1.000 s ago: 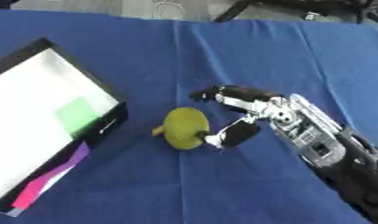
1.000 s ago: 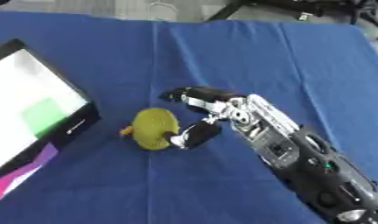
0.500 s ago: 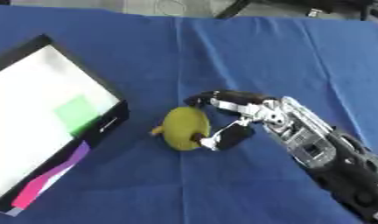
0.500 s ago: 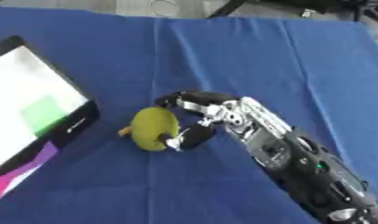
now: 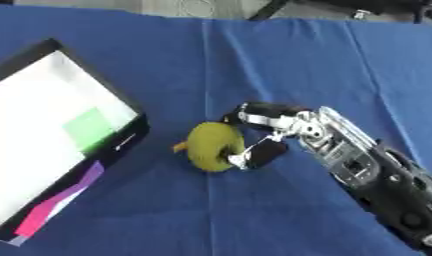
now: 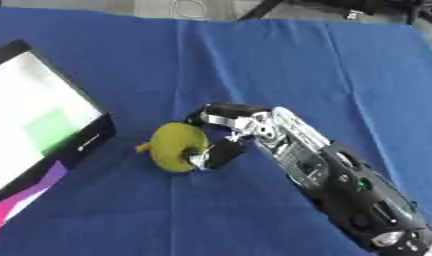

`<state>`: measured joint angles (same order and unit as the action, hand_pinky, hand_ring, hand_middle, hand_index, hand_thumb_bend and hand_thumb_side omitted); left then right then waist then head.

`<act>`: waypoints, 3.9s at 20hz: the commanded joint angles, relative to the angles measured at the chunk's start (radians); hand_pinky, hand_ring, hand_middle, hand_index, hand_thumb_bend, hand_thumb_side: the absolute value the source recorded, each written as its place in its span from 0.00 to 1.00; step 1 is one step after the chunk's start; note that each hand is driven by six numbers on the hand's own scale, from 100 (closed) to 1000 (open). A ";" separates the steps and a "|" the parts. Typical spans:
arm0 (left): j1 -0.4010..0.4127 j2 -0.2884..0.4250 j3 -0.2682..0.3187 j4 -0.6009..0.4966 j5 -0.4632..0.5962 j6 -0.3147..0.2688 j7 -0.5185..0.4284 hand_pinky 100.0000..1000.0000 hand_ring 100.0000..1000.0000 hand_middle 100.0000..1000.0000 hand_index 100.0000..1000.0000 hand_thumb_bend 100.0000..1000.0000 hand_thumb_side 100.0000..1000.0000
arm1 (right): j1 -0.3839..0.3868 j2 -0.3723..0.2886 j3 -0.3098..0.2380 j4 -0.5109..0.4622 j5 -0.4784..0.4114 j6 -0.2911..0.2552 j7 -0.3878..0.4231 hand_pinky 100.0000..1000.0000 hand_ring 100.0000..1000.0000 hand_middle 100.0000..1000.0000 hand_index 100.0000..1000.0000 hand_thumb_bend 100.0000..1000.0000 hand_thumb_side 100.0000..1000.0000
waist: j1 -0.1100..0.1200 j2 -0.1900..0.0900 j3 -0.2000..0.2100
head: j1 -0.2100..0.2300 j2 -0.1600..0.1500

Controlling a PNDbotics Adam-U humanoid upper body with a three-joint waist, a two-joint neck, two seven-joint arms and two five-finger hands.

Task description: Pick up objects on the table and place them in the box.

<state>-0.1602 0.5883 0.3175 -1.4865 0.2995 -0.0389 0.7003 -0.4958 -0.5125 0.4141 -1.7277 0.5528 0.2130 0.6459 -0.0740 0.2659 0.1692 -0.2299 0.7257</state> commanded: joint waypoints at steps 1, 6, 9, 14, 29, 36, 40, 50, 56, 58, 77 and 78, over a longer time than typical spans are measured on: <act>-0.001 0.023 0.012 -0.015 -0.003 -0.005 0.002 0.73 0.75 0.53 0.77 0.54 0.54 | -0.011 -0.015 0.004 0.007 0.002 0.011 -0.011 0.85 0.72 0.50 0.73 0.00 0.30 | 0.017 -0.001 0.002 | 0.003 -0.003; 0.002 0.022 0.014 -0.015 -0.002 -0.005 0.004 0.74 0.75 0.53 0.77 0.53 0.54 | -0.007 -0.013 0.004 -0.001 -0.015 0.016 -0.045 0.82 0.64 0.44 0.66 0.00 0.05 | 0.016 0.000 0.004 | 0.002 -0.001; 0.005 0.022 0.016 -0.012 -0.001 -0.006 0.005 0.74 0.75 0.53 0.77 0.52 0.54 | 0.005 -0.026 -0.001 -0.056 -0.040 0.016 -0.061 0.82 0.63 0.44 0.65 0.00 0.00 | 0.016 0.000 0.002 | 0.004 0.001; 0.009 0.024 0.018 -0.011 -0.003 -0.005 0.006 0.74 0.76 0.53 0.77 0.52 0.55 | 0.018 -0.069 -0.029 -0.190 -0.077 0.045 -0.082 0.81 0.60 0.43 0.64 0.00 0.00 | 0.017 -0.006 -0.007 | 0.012 0.001; 0.020 0.025 0.018 -0.013 -0.011 -0.003 0.006 0.74 0.76 0.53 0.77 0.51 0.55 | -0.050 -0.154 -0.136 -0.272 -0.207 0.038 -0.283 0.80 0.56 0.38 0.58 0.00 0.00 | 0.040 -0.046 -0.031 | 0.042 0.044; 0.032 0.026 0.017 -0.013 -0.017 -0.002 0.005 0.74 0.76 0.53 0.77 0.51 0.54 | -0.272 -0.200 -0.163 -0.272 -0.299 0.065 -0.309 0.80 0.55 0.38 0.57 0.00 0.00 | 0.050 -0.078 -0.038 | 0.037 0.044; 0.036 0.031 0.014 -0.015 -0.021 -0.001 0.003 0.74 0.76 0.53 0.77 0.51 0.54 | -0.427 -0.179 -0.151 -0.272 -0.333 0.128 -0.268 0.80 0.55 0.38 0.57 0.00 0.00 | 0.055 -0.096 -0.040 | 0.034 0.044; 0.021 0.038 0.001 -0.020 -0.023 0.003 -0.010 0.74 0.76 0.53 0.77 0.51 0.54 | -0.645 -0.018 -0.054 -0.217 -0.252 0.247 -0.183 0.80 0.55 0.37 0.56 0.00 0.00 | 0.062 -0.100 0.006 | -0.020 0.044; 0.003 0.046 -0.002 -0.029 -0.023 0.003 -0.014 0.74 0.76 0.53 0.77 0.51 0.54 | -0.669 0.076 0.013 -0.081 -0.147 0.210 -0.160 0.78 0.53 0.37 0.56 0.00 0.00 | 0.065 -0.090 0.054 | -0.056 0.037; 0.000 0.050 -0.001 -0.030 -0.023 0.002 -0.013 0.74 0.76 0.53 0.77 0.51 0.54 | -0.670 0.099 0.028 -0.031 -0.112 0.195 -0.164 0.78 0.53 0.37 0.56 0.00 0.00 | 0.064 -0.088 0.069 | -0.069 0.035; -0.020 0.049 0.009 -0.033 -0.016 -0.005 -0.004 0.75 0.76 0.53 0.77 0.51 0.54 | -0.616 0.254 0.083 0.274 0.019 0.098 -0.193 0.77 0.52 0.36 0.55 0.00 0.00 | 0.059 -0.057 0.151 | -0.176 0.007; -0.026 0.046 0.007 -0.034 -0.015 -0.004 -0.006 0.75 0.76 0.53 0.77 0.51 0.54 | -0.611 0.262 0.086 0.290 0.025 0.093 -0.197 0.77 0.52 0.36 0.55 0.00 0.00 | 0.059 -0.054 0.156 | -0.176 0.003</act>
<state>-0.1751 0.5990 0.3173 -1.5000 0.2816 -0.0431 0.6964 -1.0891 -0.2582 0.5045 -1.4471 0.5675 0.3148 0.4539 -0.0295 0.2122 0.3249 -0.3994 0.7432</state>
